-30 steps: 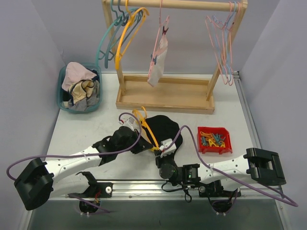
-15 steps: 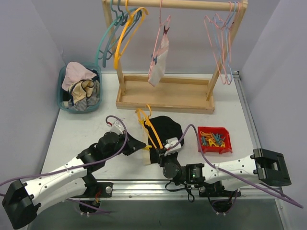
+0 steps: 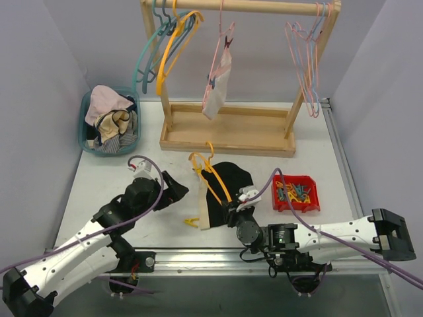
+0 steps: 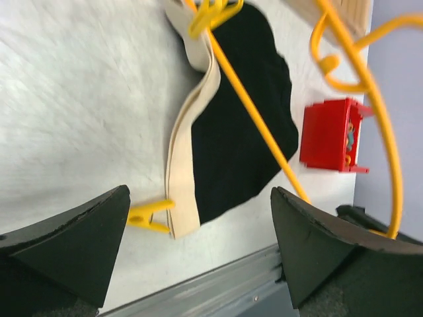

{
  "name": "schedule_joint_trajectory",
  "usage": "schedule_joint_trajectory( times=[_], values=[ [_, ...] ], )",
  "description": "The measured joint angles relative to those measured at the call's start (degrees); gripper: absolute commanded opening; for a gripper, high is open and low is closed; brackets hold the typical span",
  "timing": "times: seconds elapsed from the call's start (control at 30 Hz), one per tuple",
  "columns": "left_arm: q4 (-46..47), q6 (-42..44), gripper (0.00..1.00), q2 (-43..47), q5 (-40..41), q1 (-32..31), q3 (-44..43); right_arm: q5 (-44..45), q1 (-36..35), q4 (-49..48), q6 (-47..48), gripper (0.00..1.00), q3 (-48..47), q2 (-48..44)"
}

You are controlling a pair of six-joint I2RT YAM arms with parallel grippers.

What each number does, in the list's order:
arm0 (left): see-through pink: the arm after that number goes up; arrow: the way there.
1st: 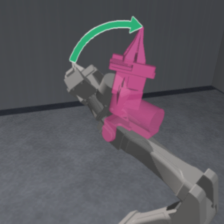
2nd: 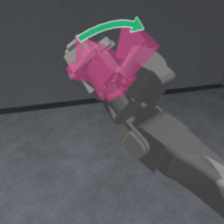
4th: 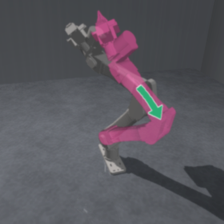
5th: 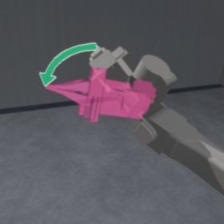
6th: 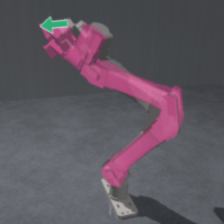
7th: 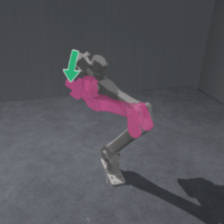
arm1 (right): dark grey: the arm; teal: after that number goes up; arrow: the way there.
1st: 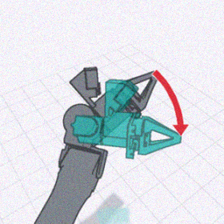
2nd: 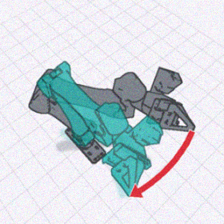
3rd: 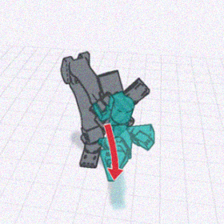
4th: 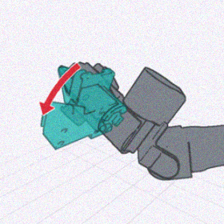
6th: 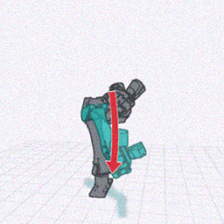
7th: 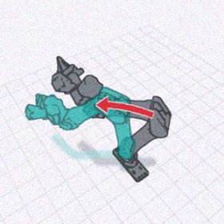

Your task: Remove the underwear clipped to the hanger

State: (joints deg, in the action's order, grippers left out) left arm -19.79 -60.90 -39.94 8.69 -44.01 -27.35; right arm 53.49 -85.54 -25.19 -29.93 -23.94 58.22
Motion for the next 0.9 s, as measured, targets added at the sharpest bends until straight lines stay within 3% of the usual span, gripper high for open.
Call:
schedule_joint_trajectory(
  times=[0.2,0.37,0.57,0.9],
  values=[
    [-0.2,6.2,0.94,-2.9,-1.2,7.5,-5.7,-0.4,0.0,1.5,0.0,0.0,0.0,-0.4],
    [4.8,10.7,0.94,-17.0,-7.2,12.8,-7.6,-0.9,0.0,1.9,0.1,0.0,0.0,0.0],
    [6.1,15.6,0.94,-32.0,-9.8,13.0,-16.0,-1.4,0.0,1.7,0.7,0.0,0.0,1.0],
    [10.4,19.5,0.94,-38.0,-7.9,13.0,-21.4,-1.9,0.0,-1.2,1.7,0.0,-0.1,4.2]
  ],
)
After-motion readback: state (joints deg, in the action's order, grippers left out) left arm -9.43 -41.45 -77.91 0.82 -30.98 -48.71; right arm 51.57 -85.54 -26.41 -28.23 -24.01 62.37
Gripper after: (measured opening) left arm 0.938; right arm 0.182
